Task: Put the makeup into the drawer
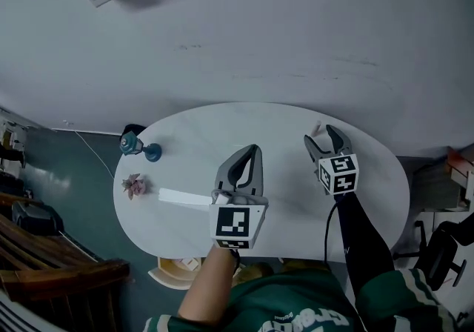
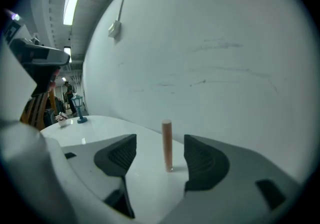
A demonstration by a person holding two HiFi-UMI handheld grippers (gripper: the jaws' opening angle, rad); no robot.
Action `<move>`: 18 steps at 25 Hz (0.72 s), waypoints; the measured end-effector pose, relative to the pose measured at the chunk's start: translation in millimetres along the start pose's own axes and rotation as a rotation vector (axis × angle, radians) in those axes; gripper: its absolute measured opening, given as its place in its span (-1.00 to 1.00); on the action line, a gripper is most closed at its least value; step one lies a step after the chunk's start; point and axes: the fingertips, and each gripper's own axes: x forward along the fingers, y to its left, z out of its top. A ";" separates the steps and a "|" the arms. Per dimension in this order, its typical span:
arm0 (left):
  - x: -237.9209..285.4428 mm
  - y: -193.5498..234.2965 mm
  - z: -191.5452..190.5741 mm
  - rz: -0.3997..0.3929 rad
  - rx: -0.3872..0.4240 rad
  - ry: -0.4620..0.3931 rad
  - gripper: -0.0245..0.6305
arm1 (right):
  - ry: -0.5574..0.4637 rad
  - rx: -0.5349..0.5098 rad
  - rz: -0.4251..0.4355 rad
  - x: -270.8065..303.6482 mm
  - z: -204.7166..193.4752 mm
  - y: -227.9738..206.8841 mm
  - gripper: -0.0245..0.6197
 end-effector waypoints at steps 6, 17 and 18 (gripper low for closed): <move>-1.9 10.7 -15.2 0.018 0.008 0.044 -0.93 | 0.085 0.038 0.003 37.0 -34.5 -12.3 -0.06; -10.3 29.4 -24.5 0.075 0.002 0.056 -0.93 | 0.127 -0.009 -0.012 42.8 -42.6 -22.4 -0.68; -10.6 28.9 -23.2 0.076 0.003 0.052 -0.93 | 0.123 -0.014 -0.009 40.3 -39.8 -21.7 -0.68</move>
